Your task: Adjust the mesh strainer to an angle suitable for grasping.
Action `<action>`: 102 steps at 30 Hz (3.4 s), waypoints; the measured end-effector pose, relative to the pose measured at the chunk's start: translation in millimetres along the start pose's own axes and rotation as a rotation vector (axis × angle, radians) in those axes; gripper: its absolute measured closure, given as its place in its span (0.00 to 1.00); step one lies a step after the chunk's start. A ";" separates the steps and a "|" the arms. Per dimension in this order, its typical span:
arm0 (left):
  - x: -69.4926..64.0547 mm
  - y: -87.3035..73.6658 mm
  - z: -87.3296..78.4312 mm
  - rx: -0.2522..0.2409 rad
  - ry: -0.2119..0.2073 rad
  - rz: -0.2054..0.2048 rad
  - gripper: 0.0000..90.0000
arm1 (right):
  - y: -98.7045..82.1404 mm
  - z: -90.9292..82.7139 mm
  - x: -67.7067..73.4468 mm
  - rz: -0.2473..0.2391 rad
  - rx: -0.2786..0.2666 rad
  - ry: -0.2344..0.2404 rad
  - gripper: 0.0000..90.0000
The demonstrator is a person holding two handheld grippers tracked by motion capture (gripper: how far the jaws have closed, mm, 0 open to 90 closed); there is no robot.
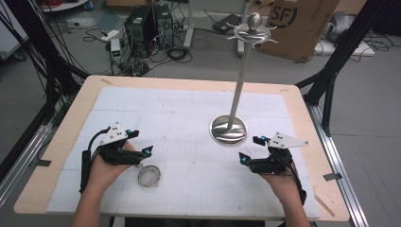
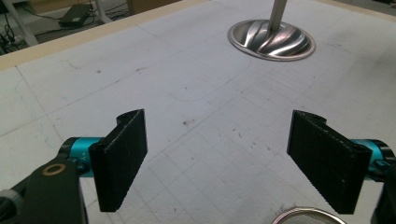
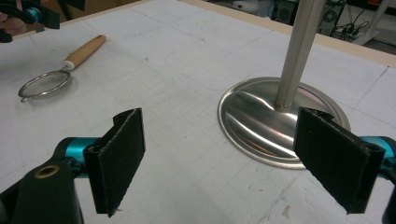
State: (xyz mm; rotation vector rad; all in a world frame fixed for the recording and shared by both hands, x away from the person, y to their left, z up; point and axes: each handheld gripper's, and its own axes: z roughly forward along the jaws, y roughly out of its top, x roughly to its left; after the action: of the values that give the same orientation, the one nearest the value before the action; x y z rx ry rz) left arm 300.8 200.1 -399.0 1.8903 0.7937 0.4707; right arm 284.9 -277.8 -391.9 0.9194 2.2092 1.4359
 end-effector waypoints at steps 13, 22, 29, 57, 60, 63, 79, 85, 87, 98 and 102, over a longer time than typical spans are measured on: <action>3.8 -2.9 1.9 0.010 0.019 0.004 0.36 | -1.7 -0.2 2.4 -0.001 0.011 -0.006 0.18; 10.5 -8.0 0.7 0.015 0.041 -0.018 0.54 | -2.3 2.6 5.7 -0.013 0.025 -0.003 0.18; 15.1 -11.8 5.2 0.041 0.068 -0.025 0.65 | -5.5 3.4 5.5 -0.015 0.039 -0.010 0.18; 28.7 -33.8 16.1 0.203 0.155 -0.025 0.92 | -10.7 16.1 12.3 -0.042 0.100 0.012 0.18; 29.3 -35.4 15.9 0.206 0.157 -0.030 0.93 | -10.3 16.7 12.2 -0.043 0.097 0.012 0.18; 30.3 -37.3 15.2 0.218 0.158 -0.031 0.94 | -10.0 16.8 11.9 -0.044 0.094 0.013 0.18; 32.8 -47.6 -4.7 0.227 0.144 -0.042 0.98 | 2.5 16.3 6.7 -0.049 0.051 0.009 0.18; 30.9 -49.1 -13.3 0.231 0.099 -0.018 0.99 | 6.6 18.6 6.4 -0.048 0.047 0.014 0.18; 31.6 -49.5 -15.9 0.237 0.085 -0.012 1.00 | 7.8 19.2 6.5 -0.051 0.048 0.012 0.18; 33.6 -48.8 -27.2 0.351 -0.026 0.073 1.00 | 8.3 19.1 6.8 -0.048 0.048 0.014 0.18; 33.0 -47.6 -35.5 0.381 -0.115 0.092 1.00 | 8.2 19.8 7.2 -0.054 0.050 0.016 0.18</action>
State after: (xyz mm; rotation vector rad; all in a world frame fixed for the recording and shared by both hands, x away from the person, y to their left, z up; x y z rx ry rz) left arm 286.7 260.3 -427.2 2.2918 0.7609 0.2755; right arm 294.3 -257.3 -392.5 0.8603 2.2735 1.3745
